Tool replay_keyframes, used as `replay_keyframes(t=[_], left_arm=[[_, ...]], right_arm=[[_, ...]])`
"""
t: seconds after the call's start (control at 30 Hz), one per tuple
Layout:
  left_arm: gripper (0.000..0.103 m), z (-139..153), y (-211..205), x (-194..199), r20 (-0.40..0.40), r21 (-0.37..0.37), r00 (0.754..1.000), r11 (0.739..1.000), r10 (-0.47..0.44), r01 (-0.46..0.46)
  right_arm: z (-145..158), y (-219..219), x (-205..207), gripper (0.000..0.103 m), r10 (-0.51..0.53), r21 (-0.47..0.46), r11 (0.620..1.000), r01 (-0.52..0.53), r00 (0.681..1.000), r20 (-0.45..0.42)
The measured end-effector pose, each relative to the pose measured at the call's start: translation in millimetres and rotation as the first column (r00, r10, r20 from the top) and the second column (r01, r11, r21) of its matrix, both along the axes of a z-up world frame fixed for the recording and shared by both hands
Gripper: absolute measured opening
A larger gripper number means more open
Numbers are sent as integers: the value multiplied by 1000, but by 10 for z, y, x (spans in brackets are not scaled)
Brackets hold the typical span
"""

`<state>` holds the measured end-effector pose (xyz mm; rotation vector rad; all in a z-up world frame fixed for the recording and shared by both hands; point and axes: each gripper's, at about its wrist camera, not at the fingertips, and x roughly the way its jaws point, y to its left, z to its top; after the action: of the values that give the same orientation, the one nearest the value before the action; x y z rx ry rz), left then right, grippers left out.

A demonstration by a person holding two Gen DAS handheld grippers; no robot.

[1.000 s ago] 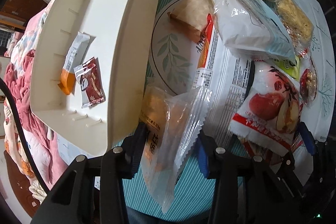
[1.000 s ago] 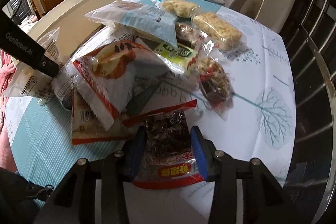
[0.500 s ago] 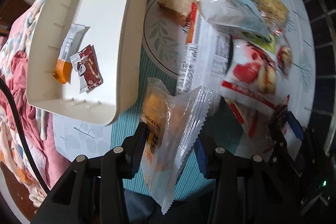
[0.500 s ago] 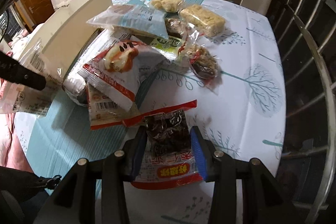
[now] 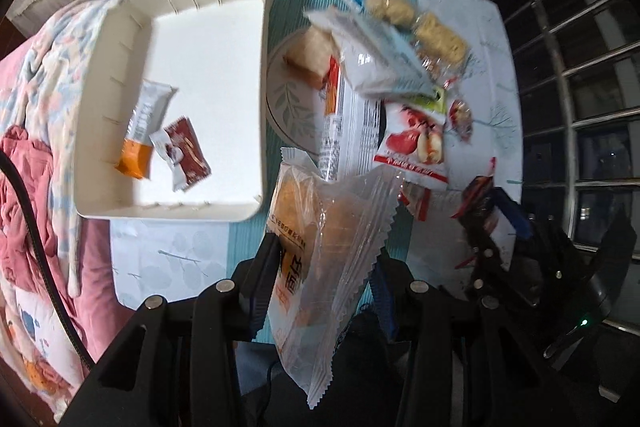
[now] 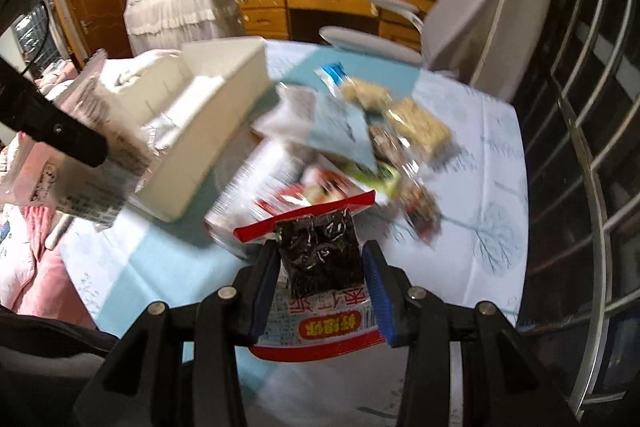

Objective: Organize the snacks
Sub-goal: 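Lower the bread bag and cookie pack into the white tray and release both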

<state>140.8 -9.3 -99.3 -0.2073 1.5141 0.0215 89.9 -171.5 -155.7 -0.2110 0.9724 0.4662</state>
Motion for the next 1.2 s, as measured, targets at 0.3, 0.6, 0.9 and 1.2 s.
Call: replay_keyframes(t=[0.3, 0.6, 0.9, 1.2], left_arm=[[42, 439, 518, -133, 133, -42, 991, 999, 5, 1], [42, 686, 1265, -303, 267, -12, 962, 998, 58, -56], [42, 654, 1926, -437, 384, -72, 921, 997, 59, -34], [42, 536, 2310, -441, 460, -48, 888, 999, 7, 17]], right_arm=[[433, 584, -102, 43, 44, 62, 997, -49, 996, 77], [639, 1201, -147, 43, 72, 128, 988, -82, 994, 86], [666, 1758, -104, 43, 80, 191, 978, -89, 995, 56], [539, 2268, 34, 44, 49, 240, 970, -45, 999, -11]])
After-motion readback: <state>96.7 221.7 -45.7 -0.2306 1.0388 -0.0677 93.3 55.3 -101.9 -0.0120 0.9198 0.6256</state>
